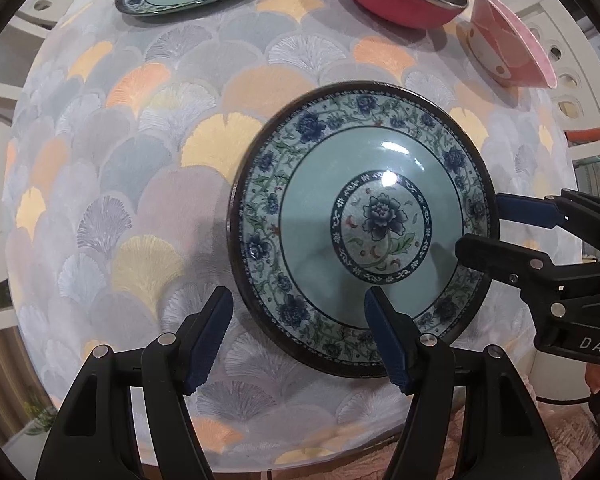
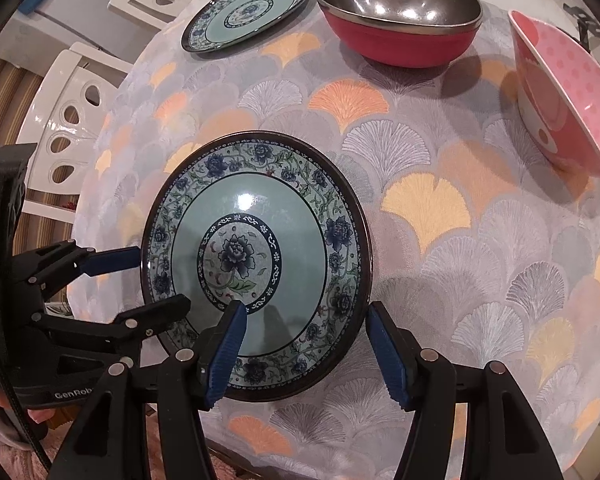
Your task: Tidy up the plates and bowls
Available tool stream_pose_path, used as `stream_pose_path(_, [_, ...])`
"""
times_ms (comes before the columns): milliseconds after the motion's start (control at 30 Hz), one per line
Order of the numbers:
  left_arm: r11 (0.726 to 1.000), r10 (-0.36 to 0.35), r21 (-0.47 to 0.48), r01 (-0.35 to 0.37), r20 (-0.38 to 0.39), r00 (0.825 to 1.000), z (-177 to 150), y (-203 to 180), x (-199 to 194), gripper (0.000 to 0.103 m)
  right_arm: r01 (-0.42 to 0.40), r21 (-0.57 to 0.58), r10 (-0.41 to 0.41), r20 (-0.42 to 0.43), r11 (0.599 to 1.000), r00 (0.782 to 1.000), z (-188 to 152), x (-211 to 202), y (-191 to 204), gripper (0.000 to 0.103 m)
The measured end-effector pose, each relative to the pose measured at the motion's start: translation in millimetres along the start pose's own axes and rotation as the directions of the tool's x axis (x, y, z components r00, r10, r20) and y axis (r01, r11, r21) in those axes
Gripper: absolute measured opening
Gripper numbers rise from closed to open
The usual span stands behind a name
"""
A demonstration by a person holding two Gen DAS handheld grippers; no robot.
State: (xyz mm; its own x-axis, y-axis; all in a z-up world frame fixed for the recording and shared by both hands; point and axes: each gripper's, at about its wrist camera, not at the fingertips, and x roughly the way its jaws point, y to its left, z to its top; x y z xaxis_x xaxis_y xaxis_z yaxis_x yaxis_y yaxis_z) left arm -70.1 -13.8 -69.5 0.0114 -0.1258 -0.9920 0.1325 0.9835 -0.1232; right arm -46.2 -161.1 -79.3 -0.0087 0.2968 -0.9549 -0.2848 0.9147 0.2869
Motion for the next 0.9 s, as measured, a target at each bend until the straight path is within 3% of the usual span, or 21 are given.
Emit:
stream_pose_path(433, [0.997,-0.006,-0.075,0.008,0.030,1.000,11.7,53.6,-11.4,0.067,0.012,0.001,-0.012,0.026,1.000,1.000,12.5,-20.9,4.2,0.060])
stream_pose_path(900, [0.993,0.045,-0.115,-0.035,0.085,0.995,51.5,116.6,-42.1,0.067,-0.038,-0.098,0.046,0.084,0.995,0.995,64.8,-42.8,58.5,0.060])
